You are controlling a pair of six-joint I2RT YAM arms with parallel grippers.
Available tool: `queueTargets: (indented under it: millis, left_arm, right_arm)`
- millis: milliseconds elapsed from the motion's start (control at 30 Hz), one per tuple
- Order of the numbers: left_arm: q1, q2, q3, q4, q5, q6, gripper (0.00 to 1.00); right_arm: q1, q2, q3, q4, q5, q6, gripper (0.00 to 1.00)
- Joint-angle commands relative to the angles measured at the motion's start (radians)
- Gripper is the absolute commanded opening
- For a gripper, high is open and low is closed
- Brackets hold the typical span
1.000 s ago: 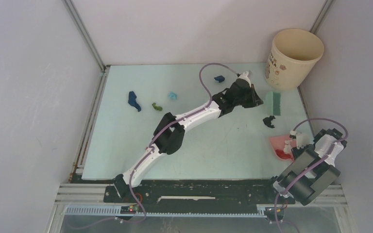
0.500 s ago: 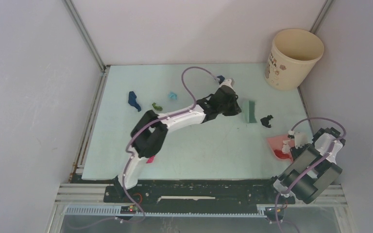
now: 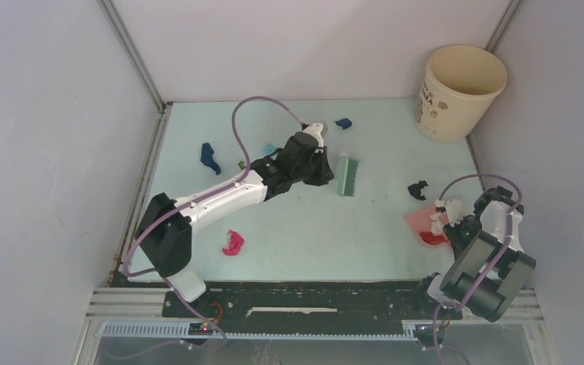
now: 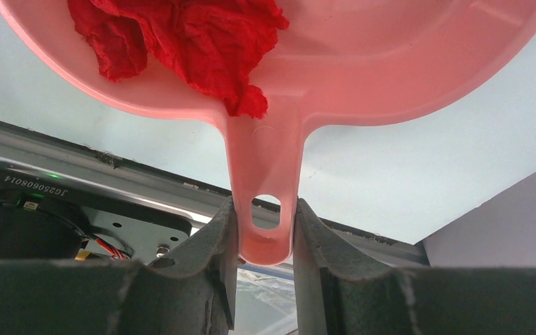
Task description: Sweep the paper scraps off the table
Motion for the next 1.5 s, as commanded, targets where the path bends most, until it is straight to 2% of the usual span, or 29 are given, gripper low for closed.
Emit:
queueTargets:
  millis: [0,200,333,433,500,633,667,767,933,1033,1167,1333,1467]
  left_arm:
    - [-0.016,0.060,0.120,0.115,0.055,-0.033,0.00]
    - [-0.046,0.379,0.398,0.329,0.178,-0.251,0.00]
    - [-0.088,0.553,0.564,0.386,0.185,-0.273,0.00]
    - [-0.107,0.653,0.637,0.464,0.214,-0.350,0.00]
    - [-0.118,0.717,0.688,0.473,0.222,-0.401,0.00]
    - [-0.132,0.790,0.762,0.361,0.206,-0.442,0.00]
    - [-0.133,0.762,0.713,0.286,0.163,-0.433,0.00]
    - [-0.128,0.669,0.598,0.204,0.060,-0.404,0.00]
    - [-0.108,0.474,0.387,0.161,-0.021,-0.370,0.00]
    - [-0.080,0.361,0.268,0.129,-0.025,-0.346,0.00]
    - [-0.013,0.230,0.151,0.025,0.039,-0.286,0.00]
    - [0.041,0.110,0.161,-0.182,0.117,-0.044,0.00]
    - [0.048,0.101,0.361,-0.414,0.138,0.185,0.02]
  right_arm:
    - [0.014,-0.018,0.023,-0.002,0.006,0.020,0.00]
    - [-0.018,-0.032,0.023,-0.022,-0.004,0.007,0.00]
    - [-0.047,-0.021,0.024,-0.028,-0.003,-0.008,0.00]
    - [-0.071,-0.004,0.023,-0.027,0.000,-0.015,0.00]
    - [-0.087,0.005,0.023,-0.027,-0.001,-0.018,0.00]
    - [-0.105,0.012,0.018,-0.028,-0.002,-0.027,0.00]
    - [-0.109,0.017,0.015,-0.024,0.001,-0.030,0.00]
    - [-0.105,0.027,0.015,-0.020,0.010,-0.031,0.00]
    - [-0.078,0.030,0.015,-0.012,0.023,-0.027,0.00]
    - [-0.048,0.025,0.014,-0.010,0.035,-0.018,0.00]
    - [-0.006,0.015,0.024,0.003,0.057,-0.010,0.00]
    - [0.060,0.025,0.053,-0.003,0.060,0.003,0.00]
    - [0.146,0.022,0.054,-0.030,0.060,0.013,0.00]
